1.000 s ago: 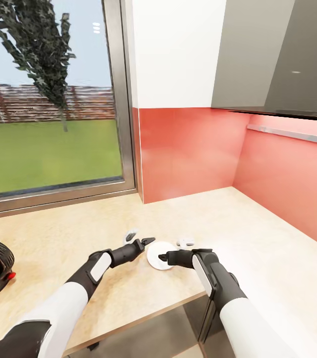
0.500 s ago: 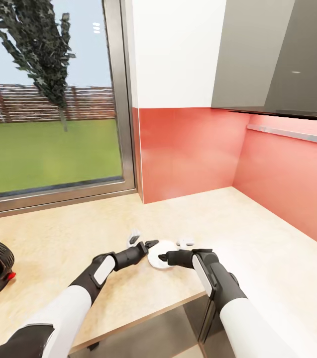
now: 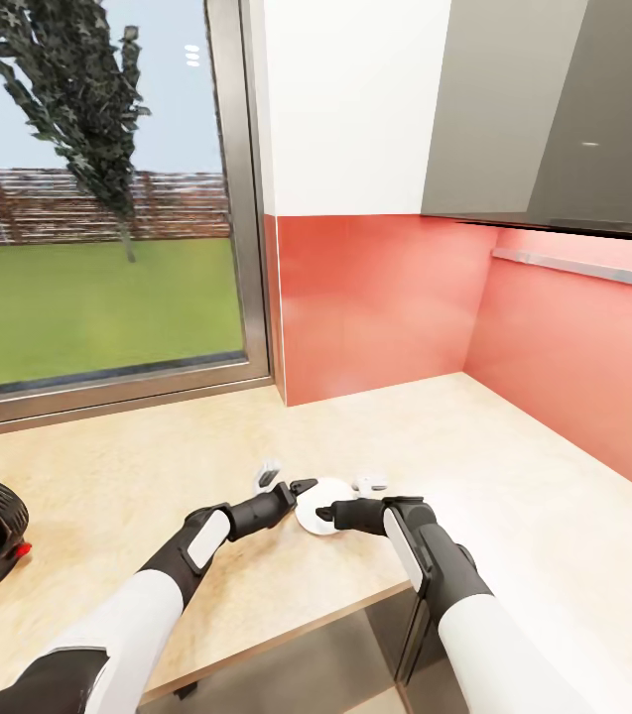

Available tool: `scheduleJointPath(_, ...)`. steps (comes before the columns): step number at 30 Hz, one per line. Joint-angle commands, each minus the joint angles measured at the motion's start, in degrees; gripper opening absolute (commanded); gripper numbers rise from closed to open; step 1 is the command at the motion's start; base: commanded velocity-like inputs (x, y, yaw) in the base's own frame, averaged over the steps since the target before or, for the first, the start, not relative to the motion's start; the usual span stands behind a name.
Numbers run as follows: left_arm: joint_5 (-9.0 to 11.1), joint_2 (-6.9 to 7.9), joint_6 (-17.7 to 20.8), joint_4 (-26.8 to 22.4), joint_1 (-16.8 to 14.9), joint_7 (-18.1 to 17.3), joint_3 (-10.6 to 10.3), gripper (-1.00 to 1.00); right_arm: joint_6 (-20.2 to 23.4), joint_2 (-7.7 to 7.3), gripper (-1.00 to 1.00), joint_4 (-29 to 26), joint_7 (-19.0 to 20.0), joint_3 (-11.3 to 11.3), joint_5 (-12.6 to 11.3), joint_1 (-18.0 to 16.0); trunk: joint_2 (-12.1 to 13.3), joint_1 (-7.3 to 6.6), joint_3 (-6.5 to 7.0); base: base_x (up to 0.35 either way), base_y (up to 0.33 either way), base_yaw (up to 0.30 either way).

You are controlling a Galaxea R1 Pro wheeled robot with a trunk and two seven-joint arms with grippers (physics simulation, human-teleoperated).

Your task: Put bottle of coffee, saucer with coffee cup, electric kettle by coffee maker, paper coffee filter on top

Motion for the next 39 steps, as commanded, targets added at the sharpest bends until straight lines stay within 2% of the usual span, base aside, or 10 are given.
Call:
scheduleJointPath(1,0.1,-0.04,0.4,0.0,0.0,0.0,0.3,1.00,0.6,-0.01,1.00,0.9,-0.3,0.1,-0.7,0.0,-0.1,0.02,-0.11,0.000,0.000,0.000)
scheduleJointPath(11,0.2,-0.04,0.5,0.0,0.0,-0.1,0.3,1.00,0.5,-0.01,1.00,0.8,-0.1,0.1,-0.7,0.0,-0.1,0.02,-0.11,0.000,0.000,0.000)
scheduleJointPath(15,0.2,-0.11,0.5,0.0,0.0,-0.1,0.3,1.00,0.5,-0.04,1.00,0.9,2.8,0.0,-0.7,-0.1,-0.1,0.02,-0.11,0.000,0.000,0.000)
scheduleJointPath(19,0.2,-0.34,0.5,0.0,0.0,-0.1,0.3,1.00,0.6,-0.08,1.00,1.6,3.8,0.0,-0.7,0.0,-0.1,0.02,-0.11,0.000,0.000,0.000)
scheduleJointPath(36,0.2,-0.30,0.5,0.0,0.0,-0.1,0.3,1.00,0.5,-0.10,1.00,2.0,4.0,0.0,-0.6,0.0,-0.1,0.02,-0.11,0.000,0.000,0.000)
scheduleJointPath(37,0.2,-0.30,0.5,0.0,0.0,-0.1,0.3,1.00,0.5,-0.10,-1.00,2.0,4.0,-0.1,-0.6,0.0,-0.1,0.02,-0.11,0.000,0.000,0.000)
scheduleJointPath(39,0.2,-0.30,0.5,0.0,0.0,-0.1,0.3,1.00,0.5,-0.10,-1.00,2.0,4.0,-0.1,-0.6,0.0,-0.1,0.02,-0.11,0.000,0.000,0.000)
